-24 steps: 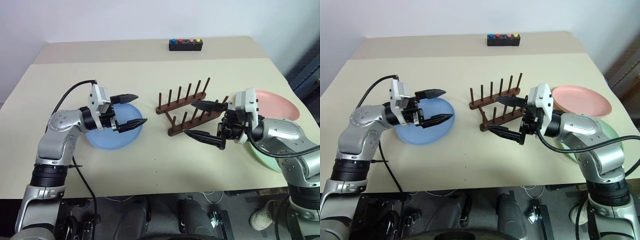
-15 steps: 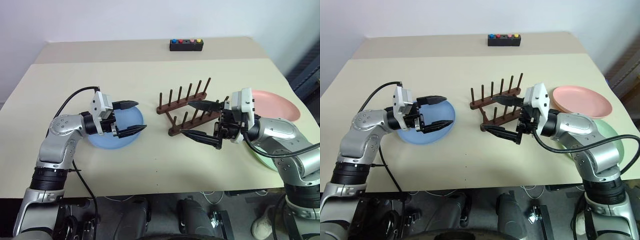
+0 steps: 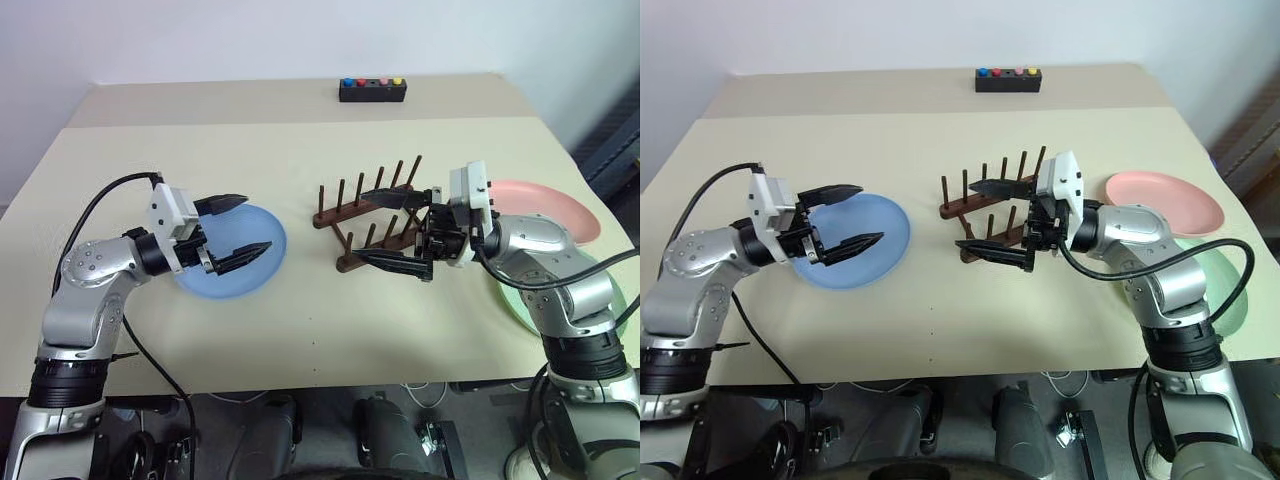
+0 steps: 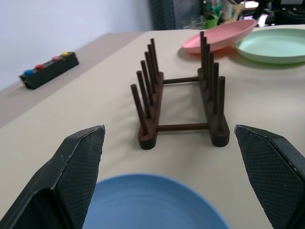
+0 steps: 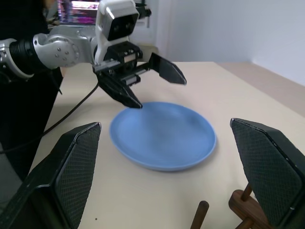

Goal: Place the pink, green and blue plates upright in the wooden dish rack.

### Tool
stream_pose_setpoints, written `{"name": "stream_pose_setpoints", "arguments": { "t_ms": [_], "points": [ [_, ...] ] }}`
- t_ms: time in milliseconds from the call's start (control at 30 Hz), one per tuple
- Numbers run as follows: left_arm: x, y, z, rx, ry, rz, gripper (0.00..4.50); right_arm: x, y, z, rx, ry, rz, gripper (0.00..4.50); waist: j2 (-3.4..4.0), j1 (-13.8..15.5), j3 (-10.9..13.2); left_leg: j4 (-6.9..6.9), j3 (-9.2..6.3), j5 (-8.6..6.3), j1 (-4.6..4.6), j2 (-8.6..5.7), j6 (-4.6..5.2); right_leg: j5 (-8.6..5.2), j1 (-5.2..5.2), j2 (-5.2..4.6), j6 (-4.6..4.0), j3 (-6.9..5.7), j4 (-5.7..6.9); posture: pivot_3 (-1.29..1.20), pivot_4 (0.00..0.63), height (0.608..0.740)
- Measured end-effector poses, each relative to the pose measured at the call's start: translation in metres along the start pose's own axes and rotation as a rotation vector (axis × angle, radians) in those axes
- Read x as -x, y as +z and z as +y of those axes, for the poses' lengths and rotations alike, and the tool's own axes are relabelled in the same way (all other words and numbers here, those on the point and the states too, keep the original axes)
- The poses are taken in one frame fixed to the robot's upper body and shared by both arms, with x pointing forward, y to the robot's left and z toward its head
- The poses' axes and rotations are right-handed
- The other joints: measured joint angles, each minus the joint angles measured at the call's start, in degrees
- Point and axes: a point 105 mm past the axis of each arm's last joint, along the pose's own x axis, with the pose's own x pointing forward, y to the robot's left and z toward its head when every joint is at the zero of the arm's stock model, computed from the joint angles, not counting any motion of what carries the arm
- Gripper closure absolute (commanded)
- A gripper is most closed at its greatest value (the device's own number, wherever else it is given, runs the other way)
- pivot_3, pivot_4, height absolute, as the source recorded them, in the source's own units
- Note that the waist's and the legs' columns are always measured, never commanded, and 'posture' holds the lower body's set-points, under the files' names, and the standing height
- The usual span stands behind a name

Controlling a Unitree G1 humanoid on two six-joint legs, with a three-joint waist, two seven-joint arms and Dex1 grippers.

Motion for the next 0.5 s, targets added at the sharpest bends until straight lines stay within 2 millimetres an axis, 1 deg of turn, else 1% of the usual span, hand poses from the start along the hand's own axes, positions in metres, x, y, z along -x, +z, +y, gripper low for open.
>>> {"name": "stream_pose_setpoints", "arguments": {
  "t_ms": [67,200,333,400,433,500],
  "points": [
    [0.006,0.0,-0.001,0.004,0.023,0.011,0.0,0.002,-0.003,-0.002,-0.004,0.018,0.006,0.04,0.0,-0.1,0.0,-0.01,0.0,0.0,0.0,0.0,0.0,0.0,-0.01,0.0,0.0,0.0,0.0,0.0,0.15,0.74],
    [0.021,-0.003,-0.007,0.021,0.049,0.046,0.0,0.011,-0.009,-0.008,-0.019,0.034,0.032,0.04,0.01,-0.1,0.0,-0.02,0.0,-0.01,0.0,0.01,0.0,0.0,-0.02,0.0,0.0,0.01,0.0,0.0,0.15,0.74],
    [0.024,-0.001,-0.01,0.028,0.054,0.045,0.0,0.015,-0.009,-0.013,0.002,0.048,0.043,0.04,0.01,0.1,0.0,-0.02,0.0,-0.02,0.0,0.0,0.02,0.0,0.01,-0.02,0.0,0.0,-0.02,0.0,0.15,0.74],
    [0.02,-0.004,-0.011,0.031,0.052,0.059,0.0,0.022,-0.014,-0.017,0.002,0.037,0.072,0.04,0.01,0.2,0.0,-0.01,0.0,-0.02,0.0,-0.01,0.03,0.0,0.03,-0.04,0.0,-0.01,-0.03,0.0,0.15,0.74],
    [0.015,-0.007,-0.013,0.042,0.042,0.067,0.0,0.027,-0.015,-0.02,0.003,0.021,0.085,0.04,0.01,0.2,0.0,-0.01,0.0,-0.02,0.0,-0.01,0.03,0.0,0.04,-0.04,0.0,-0.01,-0.02,0.0,0.15,0.74],
    [-0.003,-0.007,-0.014,0.072,0.021,0.076,0.0,0.035,-0.014,-0.023,0.008,-0.01,0.088,0.04,0.01,0.4,0.0,0.02,-0.04,-0.02,0.0,-0.03,0.03,0.0,0.07,-0.04,0.0,-0.06,-0.02,0.0,0.15,0.74]
  ]
}}
